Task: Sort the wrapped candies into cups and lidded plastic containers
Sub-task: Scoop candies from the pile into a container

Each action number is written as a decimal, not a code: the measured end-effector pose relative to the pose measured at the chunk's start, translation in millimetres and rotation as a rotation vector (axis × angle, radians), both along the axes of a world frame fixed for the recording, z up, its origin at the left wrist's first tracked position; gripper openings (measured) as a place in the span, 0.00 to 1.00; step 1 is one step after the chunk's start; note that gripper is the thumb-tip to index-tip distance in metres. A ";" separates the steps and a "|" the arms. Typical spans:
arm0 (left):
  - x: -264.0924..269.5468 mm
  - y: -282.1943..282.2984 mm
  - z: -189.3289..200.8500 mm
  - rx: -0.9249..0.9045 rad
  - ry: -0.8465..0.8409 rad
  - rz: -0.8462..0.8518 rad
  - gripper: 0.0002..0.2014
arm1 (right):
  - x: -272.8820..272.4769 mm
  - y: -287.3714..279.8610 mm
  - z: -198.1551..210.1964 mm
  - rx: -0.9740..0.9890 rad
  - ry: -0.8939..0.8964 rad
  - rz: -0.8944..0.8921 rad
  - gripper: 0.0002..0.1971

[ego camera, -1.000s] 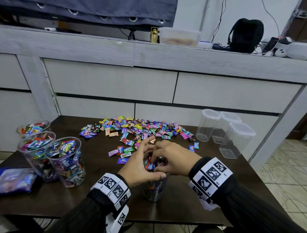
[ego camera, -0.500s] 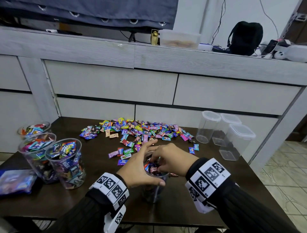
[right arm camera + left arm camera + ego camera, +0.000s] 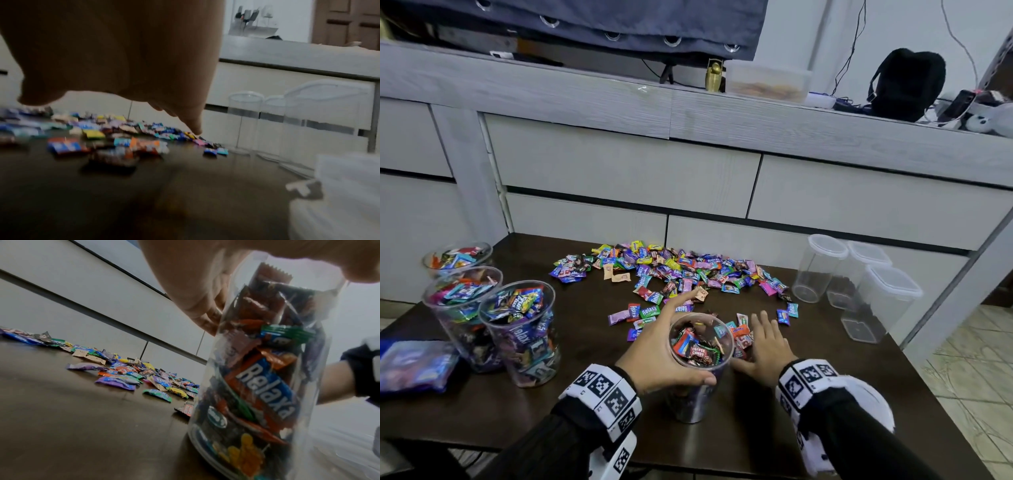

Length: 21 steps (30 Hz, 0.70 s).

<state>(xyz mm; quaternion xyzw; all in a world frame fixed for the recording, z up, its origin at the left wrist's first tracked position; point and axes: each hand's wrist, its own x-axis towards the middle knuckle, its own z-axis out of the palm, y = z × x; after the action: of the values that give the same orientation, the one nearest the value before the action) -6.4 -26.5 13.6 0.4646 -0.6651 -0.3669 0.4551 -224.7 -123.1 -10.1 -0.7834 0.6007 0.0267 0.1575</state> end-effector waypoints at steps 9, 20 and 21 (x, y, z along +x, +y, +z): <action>0.2 -3.9 -10.2 -0.013 0.025 0.013 0.57 | 31.0 -32.7 -45.6 0.046 0.062 -0.063 0.54; -1.7 -5.8 -16.6 -0.020 0.071 0.043 0.56 | 49.3 -13.5 -24.2 -0.120 0.209 0.232 0.26; -2.1 -5.8 -16.7 -0.018 0.072 0.041 0.56 | 50.1 -12.0 -21.0 -0.077 0.160 0.238 0.25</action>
<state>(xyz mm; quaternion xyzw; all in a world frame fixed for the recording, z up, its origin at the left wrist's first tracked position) -8.5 -32.3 -3.2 0.4604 -0.6419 -0.3681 0.4904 -174.7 -135.1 -31.1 -0.8499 0.5147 0.0845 0.0749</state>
